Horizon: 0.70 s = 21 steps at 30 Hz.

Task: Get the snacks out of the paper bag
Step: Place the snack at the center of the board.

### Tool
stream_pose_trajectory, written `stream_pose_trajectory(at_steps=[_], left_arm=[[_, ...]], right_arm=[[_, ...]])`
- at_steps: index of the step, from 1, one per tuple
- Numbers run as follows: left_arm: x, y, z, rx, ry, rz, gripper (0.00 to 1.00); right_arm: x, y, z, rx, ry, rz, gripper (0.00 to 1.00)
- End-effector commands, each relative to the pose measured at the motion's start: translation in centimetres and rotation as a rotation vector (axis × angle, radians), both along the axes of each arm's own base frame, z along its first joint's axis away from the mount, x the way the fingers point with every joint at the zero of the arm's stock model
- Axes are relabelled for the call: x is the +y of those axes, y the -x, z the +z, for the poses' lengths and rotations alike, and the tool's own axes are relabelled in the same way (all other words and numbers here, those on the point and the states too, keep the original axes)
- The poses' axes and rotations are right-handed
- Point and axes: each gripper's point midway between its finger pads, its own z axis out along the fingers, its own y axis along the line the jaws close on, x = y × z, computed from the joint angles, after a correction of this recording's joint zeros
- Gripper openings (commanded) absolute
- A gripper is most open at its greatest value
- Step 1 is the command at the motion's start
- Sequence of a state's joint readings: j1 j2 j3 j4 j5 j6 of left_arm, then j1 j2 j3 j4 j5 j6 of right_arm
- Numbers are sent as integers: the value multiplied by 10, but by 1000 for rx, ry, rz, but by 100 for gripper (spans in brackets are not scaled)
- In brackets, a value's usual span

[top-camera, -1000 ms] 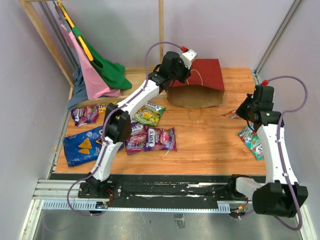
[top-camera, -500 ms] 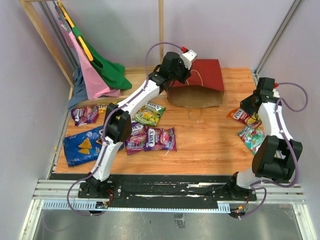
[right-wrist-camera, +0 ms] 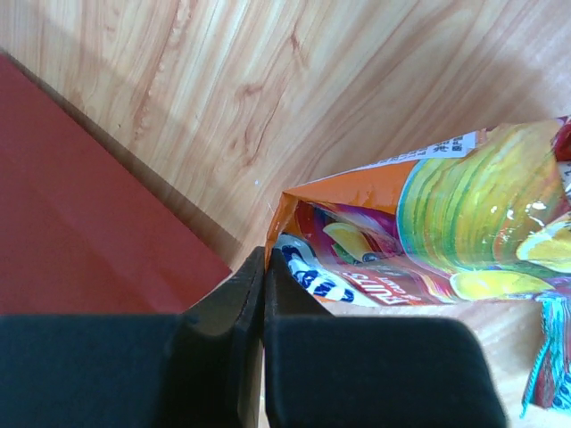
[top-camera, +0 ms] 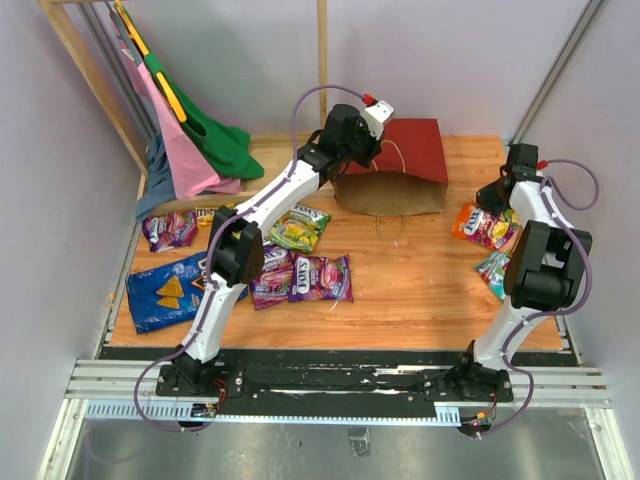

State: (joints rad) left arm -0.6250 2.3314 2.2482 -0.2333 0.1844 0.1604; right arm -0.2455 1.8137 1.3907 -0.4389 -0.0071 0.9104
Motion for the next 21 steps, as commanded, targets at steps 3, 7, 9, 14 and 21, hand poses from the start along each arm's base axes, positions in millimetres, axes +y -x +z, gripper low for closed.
stream_pose_trajectory(at_steps=[3,7,9,14,21], left_arm=[[2,-8,8,-40,4,8,3],[5,-9,8,-44,-4,16,4],[4,-9,9,-41,1,14,5],[2,-8,7,-34,8,8,8],[3,-9,6,-34,3,11,10]], right_arm=[[-29,-30,22,-131,70,-27,5],[-31,-36,50,-187,112,-7,82],[-33,-31,66,-210,157,-17,96],[-27,-13,69,-216,174,-28,88],[4,8,20,-183,111,14,49]])
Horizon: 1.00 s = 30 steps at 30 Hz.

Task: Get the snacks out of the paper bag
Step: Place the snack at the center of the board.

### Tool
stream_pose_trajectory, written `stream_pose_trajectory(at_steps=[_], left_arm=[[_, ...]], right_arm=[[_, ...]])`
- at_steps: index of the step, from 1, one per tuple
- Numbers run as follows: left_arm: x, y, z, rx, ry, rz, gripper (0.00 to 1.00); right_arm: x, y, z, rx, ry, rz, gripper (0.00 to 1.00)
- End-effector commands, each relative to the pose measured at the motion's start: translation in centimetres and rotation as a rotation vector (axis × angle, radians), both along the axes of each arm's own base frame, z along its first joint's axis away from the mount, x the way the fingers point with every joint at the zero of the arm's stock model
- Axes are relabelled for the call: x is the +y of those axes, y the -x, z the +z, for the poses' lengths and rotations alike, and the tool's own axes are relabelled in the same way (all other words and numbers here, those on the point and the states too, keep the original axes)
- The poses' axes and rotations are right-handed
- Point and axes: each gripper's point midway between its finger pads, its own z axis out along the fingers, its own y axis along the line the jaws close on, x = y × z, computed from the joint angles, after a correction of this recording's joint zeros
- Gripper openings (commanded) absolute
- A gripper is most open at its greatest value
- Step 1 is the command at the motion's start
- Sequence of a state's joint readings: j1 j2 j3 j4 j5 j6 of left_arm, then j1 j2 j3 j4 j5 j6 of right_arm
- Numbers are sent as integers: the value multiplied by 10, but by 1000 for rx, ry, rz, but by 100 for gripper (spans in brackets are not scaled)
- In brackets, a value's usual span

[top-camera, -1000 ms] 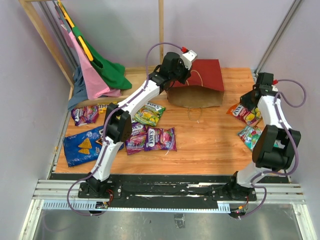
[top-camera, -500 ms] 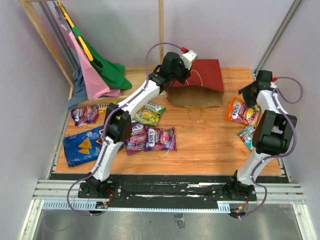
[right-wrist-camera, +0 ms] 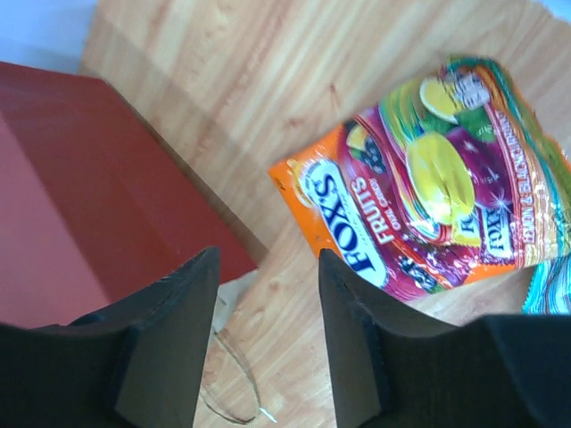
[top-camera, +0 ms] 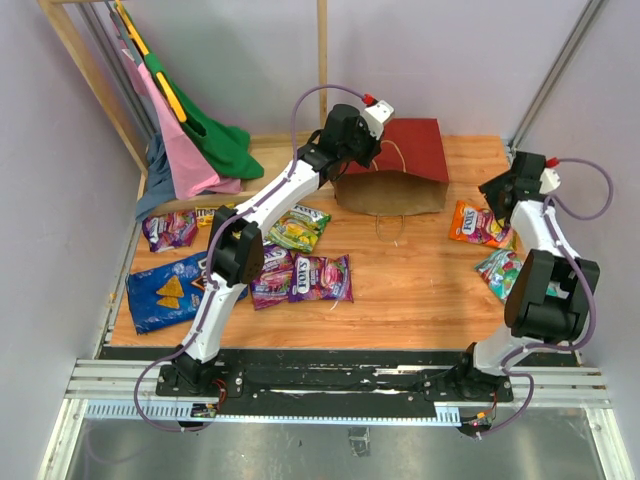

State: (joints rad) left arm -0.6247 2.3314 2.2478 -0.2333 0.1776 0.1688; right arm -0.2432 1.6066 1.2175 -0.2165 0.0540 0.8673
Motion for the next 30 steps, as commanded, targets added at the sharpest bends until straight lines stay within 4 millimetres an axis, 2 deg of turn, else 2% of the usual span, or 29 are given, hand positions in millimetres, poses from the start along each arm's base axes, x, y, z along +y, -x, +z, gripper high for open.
stream_pose_trajectory(at_steps=[1,5,9,11,21,25,30], left_arm=[[2,-7,7,-27,12,5,10],[2,-7,6,-26,13,4,10],[3,-8,7,-31,8,11,10],[3,-7,8,-32,8,11,10],[7,-9,9,-44,-6,24,10],[8,-9,10,-48,-8,27,10],[10,-9,12,-52,-10,29,10]], right_arm=[[17,4,-40,67,-29,29,49],[24,0,-69,147,-80,69,46],[33,-5,-96,196,-153,72,34],[34,-8,-106,209,-175,62,31],[23,-15,-153,302,-208,-55,12],[19,-14,-161,321,-243,-155,11],[5,-18,-155,292,-215,-251,11]])
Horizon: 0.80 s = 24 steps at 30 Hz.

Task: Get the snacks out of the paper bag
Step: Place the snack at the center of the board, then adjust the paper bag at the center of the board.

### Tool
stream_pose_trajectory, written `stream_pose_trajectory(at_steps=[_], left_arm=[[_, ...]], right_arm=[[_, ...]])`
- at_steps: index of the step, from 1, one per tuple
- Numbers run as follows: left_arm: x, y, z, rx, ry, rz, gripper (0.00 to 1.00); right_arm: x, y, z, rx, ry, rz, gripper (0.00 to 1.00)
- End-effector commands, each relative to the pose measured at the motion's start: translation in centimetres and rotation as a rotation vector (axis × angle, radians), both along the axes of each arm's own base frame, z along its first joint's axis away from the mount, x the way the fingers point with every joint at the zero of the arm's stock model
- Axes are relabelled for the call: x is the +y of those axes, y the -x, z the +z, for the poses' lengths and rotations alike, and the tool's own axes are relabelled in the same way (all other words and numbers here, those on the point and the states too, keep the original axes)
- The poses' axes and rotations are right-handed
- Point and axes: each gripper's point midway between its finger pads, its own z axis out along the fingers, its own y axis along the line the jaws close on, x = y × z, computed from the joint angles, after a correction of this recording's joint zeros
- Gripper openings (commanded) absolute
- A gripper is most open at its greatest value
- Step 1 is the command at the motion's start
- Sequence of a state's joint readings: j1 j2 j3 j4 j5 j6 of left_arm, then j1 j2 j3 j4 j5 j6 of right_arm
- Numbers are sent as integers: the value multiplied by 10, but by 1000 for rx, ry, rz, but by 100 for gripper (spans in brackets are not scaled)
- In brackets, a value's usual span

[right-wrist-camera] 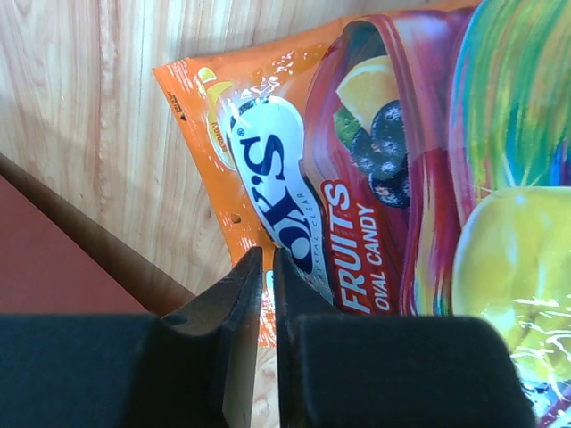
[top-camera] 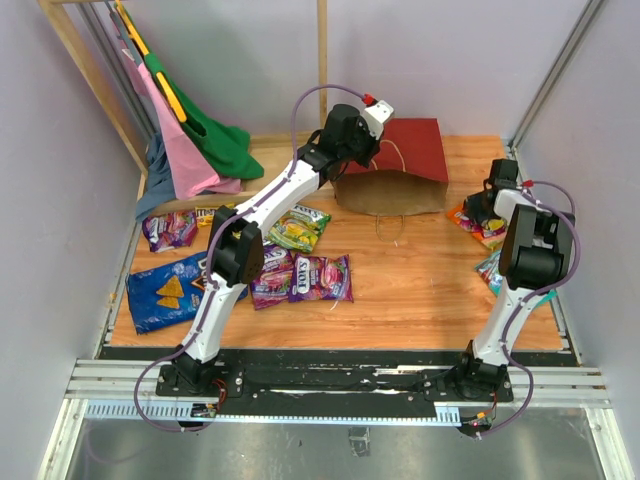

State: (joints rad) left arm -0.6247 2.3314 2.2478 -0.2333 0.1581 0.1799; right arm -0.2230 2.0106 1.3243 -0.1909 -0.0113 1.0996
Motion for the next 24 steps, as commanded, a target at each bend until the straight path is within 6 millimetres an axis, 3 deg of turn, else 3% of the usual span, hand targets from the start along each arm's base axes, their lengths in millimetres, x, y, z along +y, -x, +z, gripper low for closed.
stream_pose_trajectory(at_steps=[1,6,10,15,24], left_arm=[[8,-7,12,-41,2,15,10],[9,-7,14,-43,0,18,11],[10,-7,13,-41,-1,17,11],[9,-7,9,-32,1,15,11],[8,-6,12,-30,6,10,11]], right_arm=[[-17,17,-21,104,62,-135,11],[-30,12,4,62,107,-162,11],[-26,6,50,-42,148,-121,15],[0,2,110,-235,249,78,33],[58,35,168,-439,498,482,66]])
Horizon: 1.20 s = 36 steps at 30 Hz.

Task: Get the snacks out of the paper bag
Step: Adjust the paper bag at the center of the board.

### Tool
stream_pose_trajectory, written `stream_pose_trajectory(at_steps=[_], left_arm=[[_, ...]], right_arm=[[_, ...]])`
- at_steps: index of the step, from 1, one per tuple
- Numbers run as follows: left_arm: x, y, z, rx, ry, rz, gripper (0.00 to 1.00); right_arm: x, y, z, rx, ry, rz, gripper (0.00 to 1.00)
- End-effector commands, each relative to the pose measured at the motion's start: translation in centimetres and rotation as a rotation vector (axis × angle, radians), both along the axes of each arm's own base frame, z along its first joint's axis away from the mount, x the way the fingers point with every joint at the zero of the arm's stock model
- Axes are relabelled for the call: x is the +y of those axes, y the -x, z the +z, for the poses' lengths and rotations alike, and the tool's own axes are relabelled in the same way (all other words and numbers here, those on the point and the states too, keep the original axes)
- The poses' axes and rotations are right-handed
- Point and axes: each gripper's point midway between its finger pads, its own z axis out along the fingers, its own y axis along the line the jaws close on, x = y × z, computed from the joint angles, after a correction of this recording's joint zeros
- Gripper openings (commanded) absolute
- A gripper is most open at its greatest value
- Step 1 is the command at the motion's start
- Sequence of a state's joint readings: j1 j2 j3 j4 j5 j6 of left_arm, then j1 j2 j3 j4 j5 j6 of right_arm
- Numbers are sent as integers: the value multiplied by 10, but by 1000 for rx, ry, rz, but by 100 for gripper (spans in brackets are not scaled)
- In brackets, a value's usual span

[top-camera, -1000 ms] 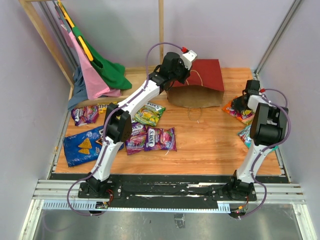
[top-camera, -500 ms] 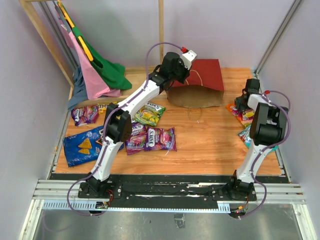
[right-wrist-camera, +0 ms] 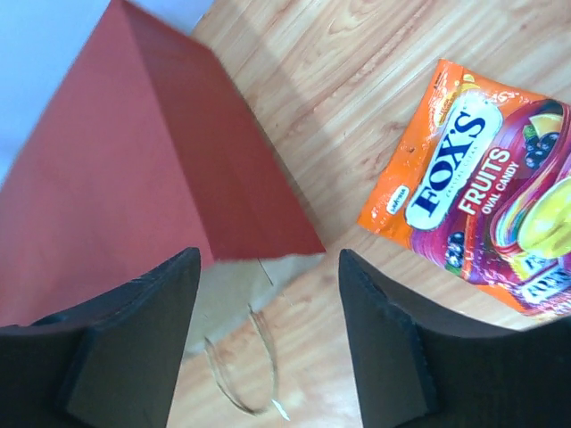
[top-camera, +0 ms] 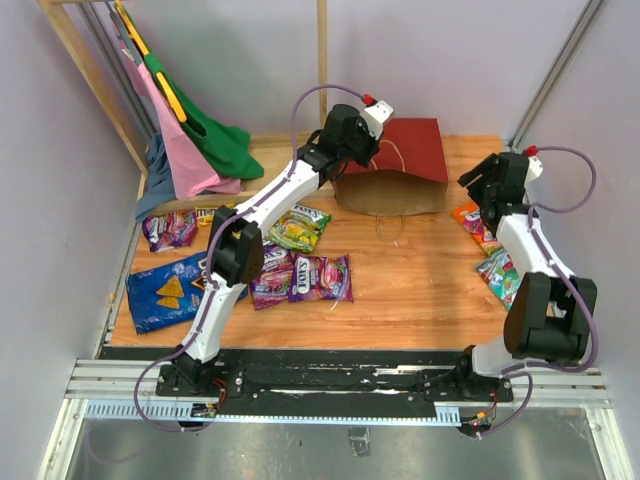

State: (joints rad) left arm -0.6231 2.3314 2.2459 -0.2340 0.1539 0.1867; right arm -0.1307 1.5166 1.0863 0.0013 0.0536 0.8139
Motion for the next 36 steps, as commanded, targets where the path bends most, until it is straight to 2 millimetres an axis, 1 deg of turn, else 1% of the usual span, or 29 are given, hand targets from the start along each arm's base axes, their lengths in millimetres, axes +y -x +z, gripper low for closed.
stream_pose_trajectory(at_steps=[1,3,5,6,8,11,14,16,18,20,23,26,28,30,33,36], left_arm=[[6,-4,14,-26,17,6,11],[5,-4,15,-25,23,2,11],[4,-4,17,-23,28,2,11],[4,-3,19,-22,31,2,11],[5,-1,29,-20,43,6,10],[6,6,60,-47,87,-5,9],[13,10,90,-90,119,18,9],[18,11,108,-119,136,37,10],[21,11,120,-137,153,50,10],[21,12,129,-145,172,52,10],[20,14,142,-157,196,50,10],[21,16,156,-174,216,50,10],[22,18,164,-186,227,47,10],[24,20,172,-197,235,45,10],[25,23,179,-205,244,43,10],[26,25,185,-214,252,40,11]], right_arm=[[37,15,20,-49,258,255,68],[57,25,26,-45,368,341,71],[80,32,25,-47,463,431,73],[86,34,21,-41,488,458,74],[90,36,8,-12,501,482,74],[93,41,-4,-21,469,476,73],[105,52,1,-113,434,474,73],[121,60,0,-138,431,511,72],[136,67,-5,-137,420,547,71],[148,74,-17,-125,377,566,72],[154,84,-41,-120,259,527,71],[155,89,-58,-130,179,487,72],[161,89,-61,-149,151,502,71],[169,88,-57,-194,127,524,71],[178,89,-50,-265,112,559,71],[184,89,-47,-281,136,592,71]])
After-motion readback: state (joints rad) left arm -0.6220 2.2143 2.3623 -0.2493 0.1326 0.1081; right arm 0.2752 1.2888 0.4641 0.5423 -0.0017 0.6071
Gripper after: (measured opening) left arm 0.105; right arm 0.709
